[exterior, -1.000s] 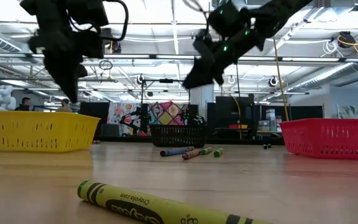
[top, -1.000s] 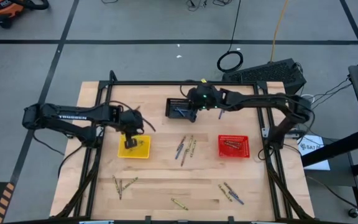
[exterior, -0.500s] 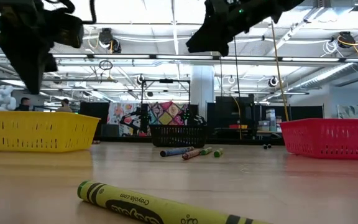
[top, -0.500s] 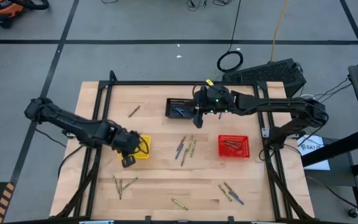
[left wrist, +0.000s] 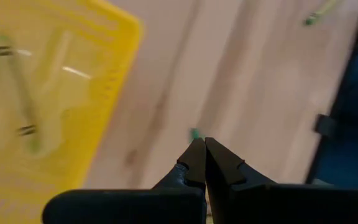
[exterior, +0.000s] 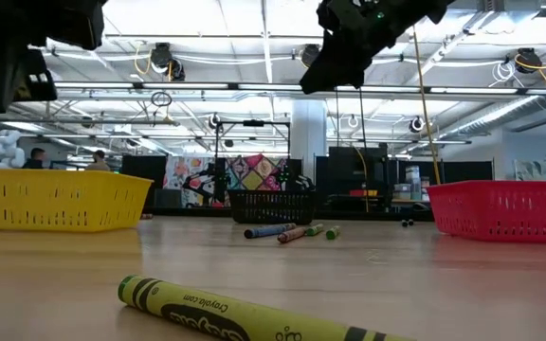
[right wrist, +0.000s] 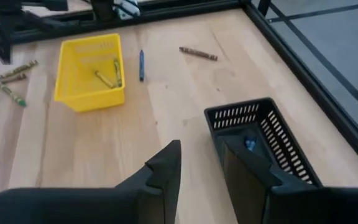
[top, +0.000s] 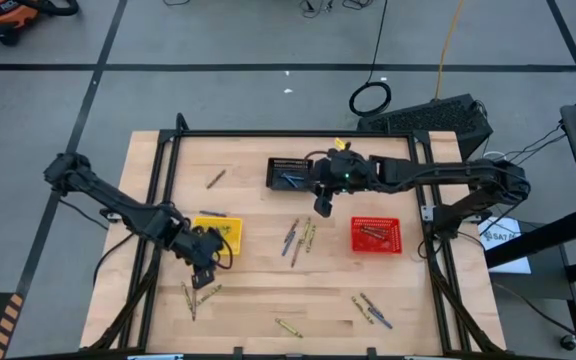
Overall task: Sort crayons
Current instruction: Put the green crayon into the yellow bin
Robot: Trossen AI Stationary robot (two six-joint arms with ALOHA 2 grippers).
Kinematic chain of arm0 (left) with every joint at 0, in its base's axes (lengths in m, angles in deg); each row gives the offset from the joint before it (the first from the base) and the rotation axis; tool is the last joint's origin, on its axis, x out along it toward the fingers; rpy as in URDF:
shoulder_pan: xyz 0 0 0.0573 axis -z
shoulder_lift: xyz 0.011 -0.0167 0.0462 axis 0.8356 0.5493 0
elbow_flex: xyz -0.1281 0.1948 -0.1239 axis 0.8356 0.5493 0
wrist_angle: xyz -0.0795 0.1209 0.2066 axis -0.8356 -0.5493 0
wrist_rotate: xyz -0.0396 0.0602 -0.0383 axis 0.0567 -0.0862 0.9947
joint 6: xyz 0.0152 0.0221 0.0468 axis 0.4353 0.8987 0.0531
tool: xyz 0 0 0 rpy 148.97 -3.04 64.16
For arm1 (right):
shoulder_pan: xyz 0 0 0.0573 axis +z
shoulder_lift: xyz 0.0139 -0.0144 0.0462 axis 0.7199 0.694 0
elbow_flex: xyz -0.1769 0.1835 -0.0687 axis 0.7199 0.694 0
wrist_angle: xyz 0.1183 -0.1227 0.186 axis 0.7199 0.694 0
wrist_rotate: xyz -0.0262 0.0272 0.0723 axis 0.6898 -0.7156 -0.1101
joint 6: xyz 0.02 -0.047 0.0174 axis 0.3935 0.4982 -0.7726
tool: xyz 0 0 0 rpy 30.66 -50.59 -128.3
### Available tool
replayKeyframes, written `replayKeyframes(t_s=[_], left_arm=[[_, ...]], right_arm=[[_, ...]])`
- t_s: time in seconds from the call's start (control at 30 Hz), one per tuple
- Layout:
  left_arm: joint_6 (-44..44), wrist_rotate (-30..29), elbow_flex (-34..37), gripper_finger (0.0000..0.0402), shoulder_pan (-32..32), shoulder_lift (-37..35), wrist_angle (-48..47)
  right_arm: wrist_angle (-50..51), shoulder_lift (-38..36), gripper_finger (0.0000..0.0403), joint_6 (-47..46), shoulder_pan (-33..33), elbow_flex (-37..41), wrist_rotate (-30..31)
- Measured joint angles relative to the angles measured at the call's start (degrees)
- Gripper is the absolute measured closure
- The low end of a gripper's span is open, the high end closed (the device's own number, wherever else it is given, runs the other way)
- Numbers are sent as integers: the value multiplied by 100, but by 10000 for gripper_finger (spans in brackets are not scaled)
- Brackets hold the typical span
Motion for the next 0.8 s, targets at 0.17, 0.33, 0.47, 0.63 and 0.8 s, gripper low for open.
replayKeyframes(t_s=[0.17,0.33,0.47,0.63,0.8], left_arm=[[6,298,-2,401,162,420,340],[-145,91,-2,401,298,1099,366],[-286,708,-2,401,324,1553,812],[-298,1469,-2,401,474,1775,1787],[-866,1417,-2,401,592,1774,2138]], right_arm=[[80,0,298,0,140,0,150],[38,0,298,0,232,0,150],[46,0,298,-1,243,1,150],[71,0,298,-2,241,2,154],[76,0,298,-2,239,2,152]])
